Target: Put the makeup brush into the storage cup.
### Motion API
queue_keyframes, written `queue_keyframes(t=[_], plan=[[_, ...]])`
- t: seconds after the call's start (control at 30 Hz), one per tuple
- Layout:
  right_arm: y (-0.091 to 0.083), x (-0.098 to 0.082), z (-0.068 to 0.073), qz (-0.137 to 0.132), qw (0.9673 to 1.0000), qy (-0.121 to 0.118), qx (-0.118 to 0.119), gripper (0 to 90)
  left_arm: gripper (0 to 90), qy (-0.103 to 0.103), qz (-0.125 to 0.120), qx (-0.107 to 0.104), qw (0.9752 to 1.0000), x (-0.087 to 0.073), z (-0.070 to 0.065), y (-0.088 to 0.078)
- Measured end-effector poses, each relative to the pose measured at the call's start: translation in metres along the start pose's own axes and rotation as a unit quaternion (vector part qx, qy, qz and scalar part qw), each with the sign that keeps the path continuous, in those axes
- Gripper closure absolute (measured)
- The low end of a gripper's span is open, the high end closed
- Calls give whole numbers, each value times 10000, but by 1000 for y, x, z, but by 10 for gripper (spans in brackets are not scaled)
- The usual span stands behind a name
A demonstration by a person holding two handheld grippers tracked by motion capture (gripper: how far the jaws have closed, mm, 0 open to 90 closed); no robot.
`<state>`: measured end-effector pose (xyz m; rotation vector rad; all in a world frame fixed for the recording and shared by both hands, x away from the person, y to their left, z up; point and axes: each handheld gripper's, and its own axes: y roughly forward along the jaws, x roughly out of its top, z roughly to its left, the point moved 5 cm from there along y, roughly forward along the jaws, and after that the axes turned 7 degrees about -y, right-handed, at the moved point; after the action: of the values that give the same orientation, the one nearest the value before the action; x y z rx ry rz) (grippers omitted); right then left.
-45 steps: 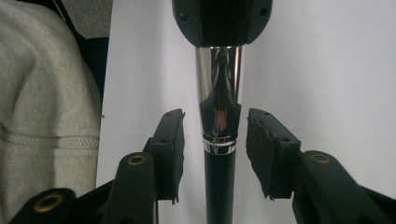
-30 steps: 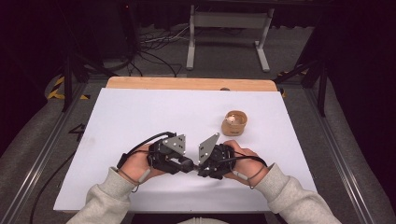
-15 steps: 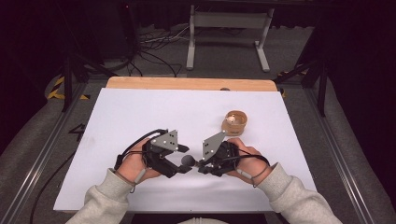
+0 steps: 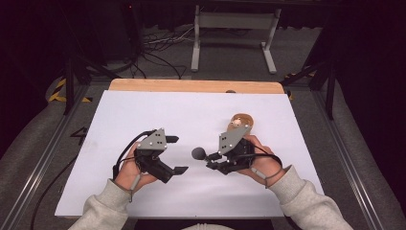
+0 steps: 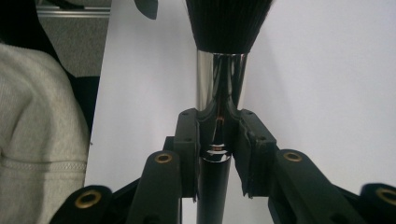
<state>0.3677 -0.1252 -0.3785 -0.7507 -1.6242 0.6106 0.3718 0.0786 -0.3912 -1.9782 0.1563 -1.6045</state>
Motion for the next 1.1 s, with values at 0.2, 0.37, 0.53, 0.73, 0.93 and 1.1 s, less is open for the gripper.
queue_keyframes(t=[0.2, 0.37, 0.53, 0.73, 0.93, 1.1], plan=[[-8, 2, -5, -248, 9995, 94, -163, 723, 16, -229, -491, 132, 9984, -6, 7, -12], [-16, 2, -12, -574, 9974, 287, -326, 723, 3, -316, -834, 223, 9958, -12, 9, -21], [-24, 0, -18, -906, 9931, 464, -588, 723, 0, -299, -958, 350, 9943, -18, 11, -27], [-33, -5, -25, -1227, 9861, 682, -894, 723, 0, -488, -1113, 537, 9911, -33, 19, -32], [-38, -9, -30, -1349, 9818, 810, -1059, 723, 0, -510, -1340, 693, 9872, -47, 21, -37], [-42, -13, -35, -1581, 9743, 965, -1279, 723, 0, -548, -1531, 811, 9834, -54, 22, -42]])
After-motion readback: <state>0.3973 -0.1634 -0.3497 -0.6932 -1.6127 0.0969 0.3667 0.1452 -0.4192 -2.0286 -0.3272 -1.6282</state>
